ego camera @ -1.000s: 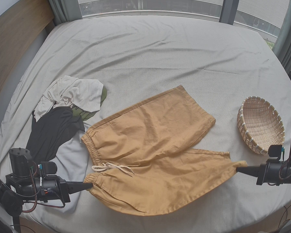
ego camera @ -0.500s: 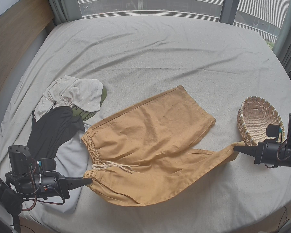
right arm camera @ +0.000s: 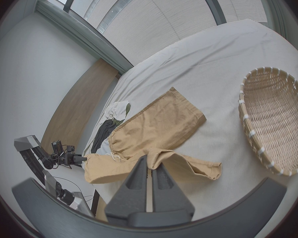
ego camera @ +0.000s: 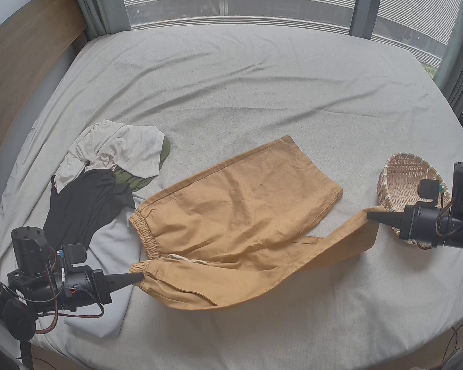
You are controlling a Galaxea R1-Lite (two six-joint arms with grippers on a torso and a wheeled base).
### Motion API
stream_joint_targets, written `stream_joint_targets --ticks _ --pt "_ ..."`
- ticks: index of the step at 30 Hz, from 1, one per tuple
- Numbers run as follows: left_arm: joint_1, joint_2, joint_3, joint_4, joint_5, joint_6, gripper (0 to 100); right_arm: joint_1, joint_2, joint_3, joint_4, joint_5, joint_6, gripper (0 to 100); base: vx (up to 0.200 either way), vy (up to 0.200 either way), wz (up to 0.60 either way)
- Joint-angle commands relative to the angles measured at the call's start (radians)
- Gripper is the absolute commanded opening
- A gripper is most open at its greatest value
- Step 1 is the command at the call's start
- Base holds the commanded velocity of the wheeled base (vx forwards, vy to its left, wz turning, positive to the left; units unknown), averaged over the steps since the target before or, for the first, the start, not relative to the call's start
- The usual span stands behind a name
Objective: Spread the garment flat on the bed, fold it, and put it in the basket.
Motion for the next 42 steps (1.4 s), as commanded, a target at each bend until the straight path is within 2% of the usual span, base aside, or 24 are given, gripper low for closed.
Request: stream_joint_targets --ticks 1,12,20,25,42 --pt "-0.002 -0.002 -0.006 -0.005 0.004 -0.037 0 0.002 0.070 -0.071 0.000 0.001 0.000 0 0.000 0.000 0.00" --pt "-0.004 -0.003 -0.035 -0.005 0.047 -0.110 0 0.000 0.182 -0.235 0.000 0.001 -0.002 0 0.000 0.000 0.00" --pt "-0.008 -0.005 -0.036 -0.007 0.048 -0.141 0 0.005 0.245 -0.324 -0.002 0.001 -0.003 0 0.000 0.000 0.00" --pt "-0.010 -0.005 -0.039 -0.005 0.087 -0.146 0 0.012 0.271 -0.384 0.000 0.002 -0.005 0 0.000 0.000 0.00" --pt "-0.004 0.006 -0.075 -0.005 0.093 -0.242 0 0.037 0.376 -0.566 0.006 0.002 -0.003 0 0.000 0.000 0.00"
